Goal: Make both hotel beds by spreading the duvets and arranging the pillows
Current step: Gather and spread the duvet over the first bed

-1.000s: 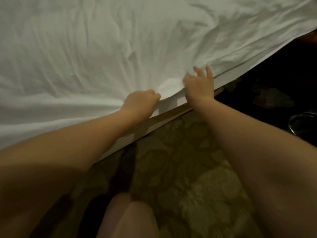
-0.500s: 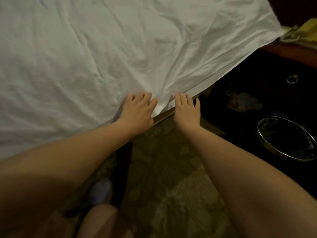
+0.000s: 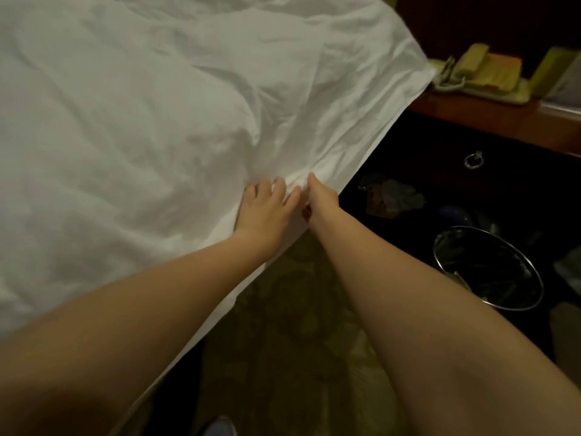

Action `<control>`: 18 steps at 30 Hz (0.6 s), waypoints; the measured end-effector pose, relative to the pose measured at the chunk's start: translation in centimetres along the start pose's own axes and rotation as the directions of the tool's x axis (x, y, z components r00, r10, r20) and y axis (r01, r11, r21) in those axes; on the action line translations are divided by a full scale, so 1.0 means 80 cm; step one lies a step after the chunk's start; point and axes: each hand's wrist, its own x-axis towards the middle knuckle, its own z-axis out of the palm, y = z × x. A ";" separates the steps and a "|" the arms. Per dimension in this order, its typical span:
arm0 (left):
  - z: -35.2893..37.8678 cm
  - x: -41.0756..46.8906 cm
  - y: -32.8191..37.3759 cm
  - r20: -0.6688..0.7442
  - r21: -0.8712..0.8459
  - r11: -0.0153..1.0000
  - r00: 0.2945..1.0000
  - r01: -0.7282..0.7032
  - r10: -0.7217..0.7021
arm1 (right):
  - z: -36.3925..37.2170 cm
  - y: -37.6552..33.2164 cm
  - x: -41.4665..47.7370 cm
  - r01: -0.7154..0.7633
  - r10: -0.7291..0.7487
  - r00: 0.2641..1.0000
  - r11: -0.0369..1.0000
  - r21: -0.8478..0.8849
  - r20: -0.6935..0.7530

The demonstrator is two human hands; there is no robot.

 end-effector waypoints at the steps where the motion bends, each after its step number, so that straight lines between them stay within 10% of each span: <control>1: -0.004 0.006 0.002 0.002 -0.041 0.999 1.000 0.000 0.001 | -0.003 -0.006 0.006 0.017 -0.016 0.999 1.000 0.004 -0.035; 11: -0.018 0.008 0.070 -0.040 -0.301 0.940 0.987 -0.162 0.157 | -0.096 0.009 0.022 0.072 -0.223 0.912 0.914 -0.400 -0.346; 18: -0.029 0.003 0.006 -0.258 -0.325 0.941 0.966 -0.096 0.010 | -0.064 -0.026 -0.001 0.208 -0.667 0.745 0.224 -0.952 0.006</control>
